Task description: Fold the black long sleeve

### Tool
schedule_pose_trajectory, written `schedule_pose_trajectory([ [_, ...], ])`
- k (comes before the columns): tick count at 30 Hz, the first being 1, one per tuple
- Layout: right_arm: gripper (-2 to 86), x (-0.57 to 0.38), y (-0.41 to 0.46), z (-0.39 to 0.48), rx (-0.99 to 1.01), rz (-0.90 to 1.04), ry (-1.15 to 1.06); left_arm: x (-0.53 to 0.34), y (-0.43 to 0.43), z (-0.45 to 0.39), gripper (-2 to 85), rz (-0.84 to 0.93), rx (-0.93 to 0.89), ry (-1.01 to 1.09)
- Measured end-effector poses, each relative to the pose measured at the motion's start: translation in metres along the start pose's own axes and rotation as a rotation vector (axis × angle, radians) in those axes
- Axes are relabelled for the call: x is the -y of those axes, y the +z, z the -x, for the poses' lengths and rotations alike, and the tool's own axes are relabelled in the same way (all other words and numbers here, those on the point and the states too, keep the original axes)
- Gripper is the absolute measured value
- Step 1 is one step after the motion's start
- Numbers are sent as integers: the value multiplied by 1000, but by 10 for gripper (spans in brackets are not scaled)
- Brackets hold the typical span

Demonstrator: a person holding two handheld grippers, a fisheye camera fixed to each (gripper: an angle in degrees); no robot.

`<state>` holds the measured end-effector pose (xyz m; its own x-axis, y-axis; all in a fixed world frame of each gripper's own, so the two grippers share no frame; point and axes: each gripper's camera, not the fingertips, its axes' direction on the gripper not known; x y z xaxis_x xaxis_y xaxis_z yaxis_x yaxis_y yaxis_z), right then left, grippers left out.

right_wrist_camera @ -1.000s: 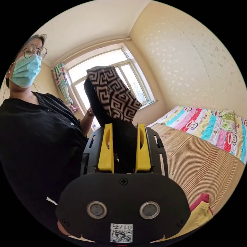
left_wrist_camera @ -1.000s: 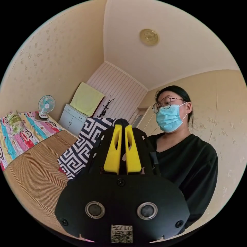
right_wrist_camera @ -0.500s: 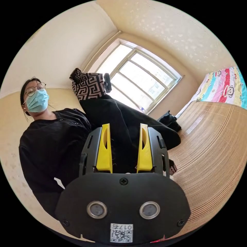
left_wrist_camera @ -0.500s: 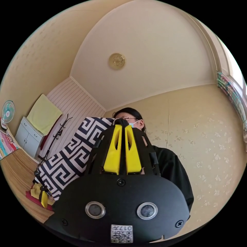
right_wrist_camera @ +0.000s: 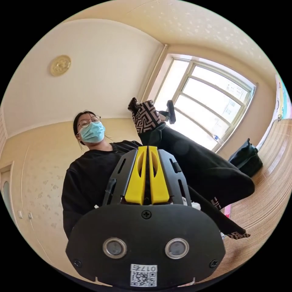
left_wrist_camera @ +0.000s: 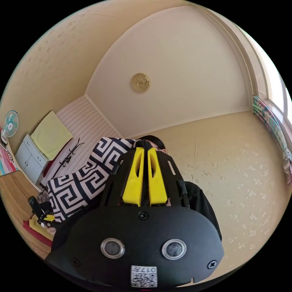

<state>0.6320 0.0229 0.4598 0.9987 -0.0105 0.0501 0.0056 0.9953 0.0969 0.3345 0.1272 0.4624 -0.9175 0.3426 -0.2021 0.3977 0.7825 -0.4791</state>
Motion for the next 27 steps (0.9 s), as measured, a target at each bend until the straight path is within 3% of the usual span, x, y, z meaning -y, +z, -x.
schedule_pose_trajectory([
  [4,7,20,-14,57,-214,14,-88,5,-17,-16,-8,-16,155,6],
  [8,4,38,-8,100,-333,88,-151,8,-13,-10,-8,-10,174,-5],
  [11,3,42,-13,135,-408,-30,-252,13,-12,-3,-8,-12,252,-26],
  [15,3,41,-38,192,-509,-304,-359,20,-15,-15,-8,14,498,-42],
  [21,3,56,-17,264,-643,-403,-457,12,1,-13,-7,170,995,-114],
  [27,2,82,40,307,-673,-411,-545,-15,1,44,-6,207,990,-273],
])
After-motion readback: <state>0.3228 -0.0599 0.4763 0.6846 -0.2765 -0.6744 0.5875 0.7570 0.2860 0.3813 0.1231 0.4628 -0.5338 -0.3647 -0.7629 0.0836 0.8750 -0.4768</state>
